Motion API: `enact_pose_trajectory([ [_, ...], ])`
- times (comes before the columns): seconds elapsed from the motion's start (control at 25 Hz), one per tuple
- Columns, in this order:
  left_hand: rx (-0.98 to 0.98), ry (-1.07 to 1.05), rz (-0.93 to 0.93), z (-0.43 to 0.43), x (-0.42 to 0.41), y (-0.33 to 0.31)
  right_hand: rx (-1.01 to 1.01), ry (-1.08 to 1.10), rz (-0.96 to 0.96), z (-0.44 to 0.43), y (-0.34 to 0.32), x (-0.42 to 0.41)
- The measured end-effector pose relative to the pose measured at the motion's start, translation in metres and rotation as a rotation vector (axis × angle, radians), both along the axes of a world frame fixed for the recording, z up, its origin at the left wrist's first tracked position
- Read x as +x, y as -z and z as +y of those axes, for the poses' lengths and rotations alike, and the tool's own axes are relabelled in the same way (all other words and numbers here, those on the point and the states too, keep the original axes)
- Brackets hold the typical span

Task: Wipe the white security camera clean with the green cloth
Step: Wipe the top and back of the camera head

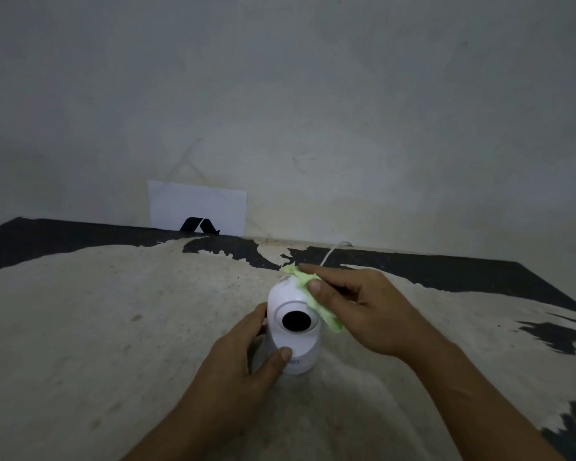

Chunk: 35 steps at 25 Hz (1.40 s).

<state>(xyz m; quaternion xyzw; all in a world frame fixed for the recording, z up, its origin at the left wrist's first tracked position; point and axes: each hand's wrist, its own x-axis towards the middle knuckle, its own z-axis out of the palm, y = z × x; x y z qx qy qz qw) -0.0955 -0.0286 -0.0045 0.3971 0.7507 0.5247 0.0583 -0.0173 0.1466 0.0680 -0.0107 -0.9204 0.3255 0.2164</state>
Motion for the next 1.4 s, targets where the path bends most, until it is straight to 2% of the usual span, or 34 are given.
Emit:
enact_pose_trajectory([
  [0.16,-0.008,0.022,0.001,0.001,0.0,0.001,0.087,0.094,0.095,0.003,-0.003,-0.001],
  [0.36,-0.013,0.001,0.0,0.001,-0.001,0.003,0.214,0.035,0.077,-0.01,-0.01,-0.001],
  [0.56,-0.044,-0.019,-0.004,0.002,-0.002,0.004,0.318,0.22,0.065,-0.03,-0.008,-0.005],
  [0.64,-0.052,-0.034,-0.025,0.002,-0.004,0.008,0.474,0.148,0.099,-0.047,-0.008,-0.007],
  [0.72,-0.091,-0.05,-0.088,0.005,-0.004,0.008,0.638,-0.001,-0.024,-0.058,-0.007,-0.009],
  [0.8,-0.144,-0.087,-0.126,0.006,-0.001,0.003,0.647,-0.118,-0.109,-0.058,-0.012,-0.006],
  [0.88,-0.11,-0.111,-0.123,0.005,0.001,0.001,0.613,-0.17,-0.103,-0.047,-0.02,0.001],
  [1.08,-0.084,-0.072,-0.12,0.003,0.0,-0.002,0.518,0.102,-0.004,-0.025,-0.017,0.004],
  [1.16,-0.077,-0.08,-0.125,0.003,0.003,-0.004,0.538,0.004,-0.004,-0.037,-0.012,0.002],
  [1.28,-0.074,-0.09,-0.137,0.003,0.005,-0.005,0.677,-0.204,-0.051,-0.044,-0.01,0.004],
  [1.4,-0.085,-0.07,-0.115,0.003,0.002,-0.003,0.554,-0.044,0.084,-0.02,-0.002,0.006],
])
